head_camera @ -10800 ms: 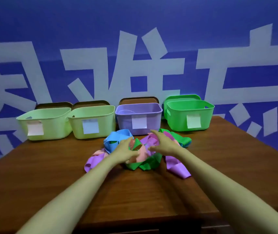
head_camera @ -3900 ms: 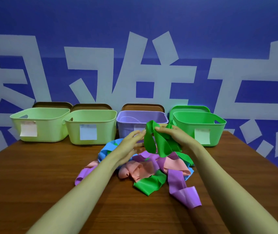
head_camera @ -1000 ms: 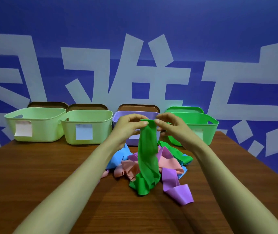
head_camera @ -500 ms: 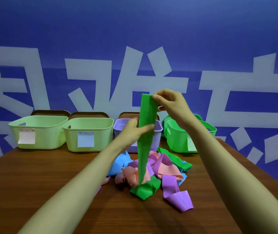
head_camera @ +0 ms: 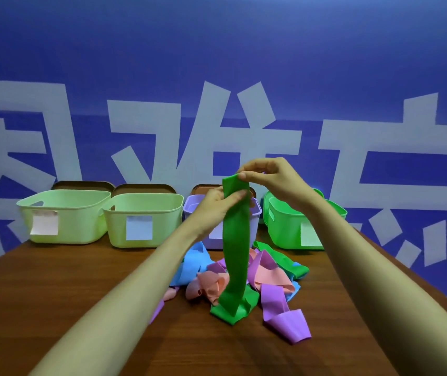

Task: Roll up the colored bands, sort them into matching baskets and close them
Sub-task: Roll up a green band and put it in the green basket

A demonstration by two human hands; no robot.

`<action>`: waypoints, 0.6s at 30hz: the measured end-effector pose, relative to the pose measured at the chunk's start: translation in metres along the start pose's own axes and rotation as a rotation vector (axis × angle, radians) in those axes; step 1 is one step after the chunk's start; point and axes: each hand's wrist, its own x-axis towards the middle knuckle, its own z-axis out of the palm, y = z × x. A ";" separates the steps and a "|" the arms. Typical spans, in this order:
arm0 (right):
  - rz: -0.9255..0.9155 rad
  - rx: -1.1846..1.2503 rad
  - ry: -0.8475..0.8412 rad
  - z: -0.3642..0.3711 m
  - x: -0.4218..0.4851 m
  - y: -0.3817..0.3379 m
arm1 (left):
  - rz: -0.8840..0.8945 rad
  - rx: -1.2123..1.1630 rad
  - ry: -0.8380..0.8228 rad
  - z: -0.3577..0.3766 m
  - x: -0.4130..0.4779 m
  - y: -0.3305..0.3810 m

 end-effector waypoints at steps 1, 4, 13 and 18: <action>-0.008 0.013 0.012 0.000 0.000 0.000 | -0.014 0.016 -0.004 0.000 -0.002 -0.005; -0.061 0.026 0.114 0.000 0.000 -0.001 | -0.112 0.032 -0.025 0.003 -0.011 -0.028; -0.124 0.127 0.339 -0.010 0.009 -0.004 | -0.369 0.199 -0.020 -0.005 -0.043 -0.124; -0.071 0.103 0.275 -0.007 0.006 0.006 | -0.480 0.284 -0.124 -0.008 -0.051 -0.133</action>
